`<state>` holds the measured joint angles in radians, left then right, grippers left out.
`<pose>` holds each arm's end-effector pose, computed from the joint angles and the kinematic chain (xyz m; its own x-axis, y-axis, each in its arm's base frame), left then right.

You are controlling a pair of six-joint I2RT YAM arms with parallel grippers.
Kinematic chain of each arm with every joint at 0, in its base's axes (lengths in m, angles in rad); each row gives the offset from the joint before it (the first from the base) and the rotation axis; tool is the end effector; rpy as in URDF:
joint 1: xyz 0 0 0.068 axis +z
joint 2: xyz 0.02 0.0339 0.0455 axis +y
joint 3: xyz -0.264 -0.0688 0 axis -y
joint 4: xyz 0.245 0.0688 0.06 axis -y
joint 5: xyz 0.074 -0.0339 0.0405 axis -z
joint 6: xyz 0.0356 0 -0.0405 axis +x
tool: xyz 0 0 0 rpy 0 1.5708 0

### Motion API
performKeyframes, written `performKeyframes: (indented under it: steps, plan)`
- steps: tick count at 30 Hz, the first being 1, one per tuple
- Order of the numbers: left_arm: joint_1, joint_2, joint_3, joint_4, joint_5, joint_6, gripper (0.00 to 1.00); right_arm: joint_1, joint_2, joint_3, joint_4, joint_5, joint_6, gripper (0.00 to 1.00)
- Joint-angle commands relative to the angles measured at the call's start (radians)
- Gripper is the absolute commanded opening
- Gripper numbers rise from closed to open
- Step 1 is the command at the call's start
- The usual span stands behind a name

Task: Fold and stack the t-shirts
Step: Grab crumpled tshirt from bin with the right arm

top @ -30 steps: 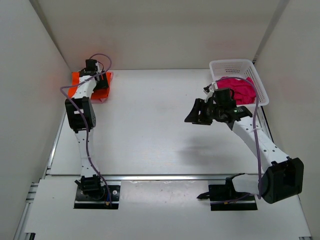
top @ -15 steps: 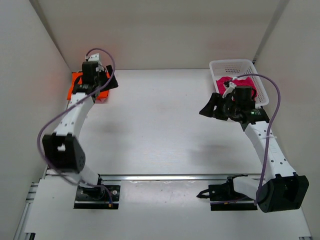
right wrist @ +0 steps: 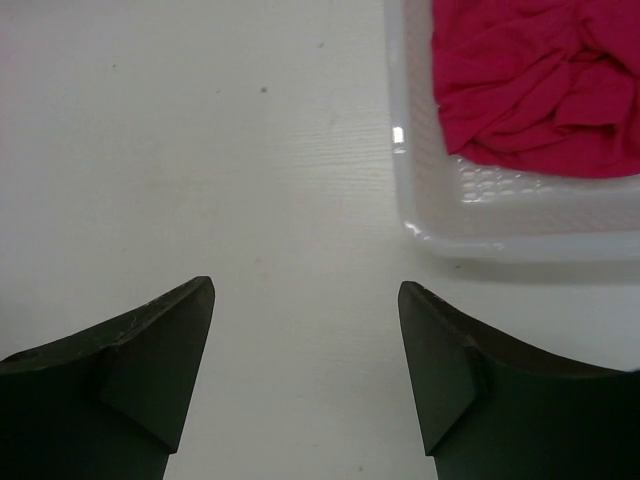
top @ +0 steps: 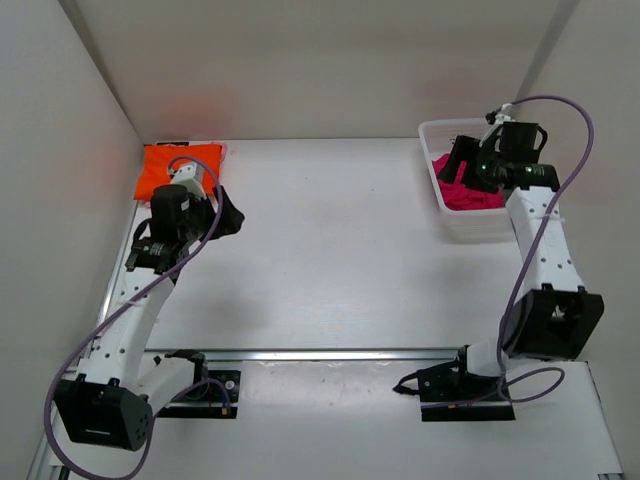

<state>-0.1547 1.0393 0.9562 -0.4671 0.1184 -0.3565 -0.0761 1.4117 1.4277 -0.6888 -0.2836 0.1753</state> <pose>0.2252 -0.0394 0.3234 -0.5723 -0.2615 -0.7773 0.0563 0.9330 -0.3554 0.3067 -0.0134 0.3707 -0.6372 0.2165 -0.7397 -0.0346 0.9507 0.3081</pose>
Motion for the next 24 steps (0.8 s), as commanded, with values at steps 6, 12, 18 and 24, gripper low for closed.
performKeyframes:
  steps: [6,12,18,24]
  plan:
    - [0.052,-0.074,0.019,-0.056,0.081,0.051,0.79,-0.099,0.309,0.316,0.012,0.069,-0.045,0.74]
    - [0.014,-0.038,0.024,-0.074,0.106,0.077,0.67,-0.134,0.561,0.489,0.005,0.047,-0.027,0.73]
    - [0.041,-0.038,0.012,-0.045,0.113,0.067,0.68,-0.126,0.8,0.704,-0.069,0.099,-0.03,0.73]
    - [0.061,-0.033,0.012,-0.022,0.11,0.059,0.69,-0.122,0.968,0.862,-0.13,0.172,-0.016,0.73]
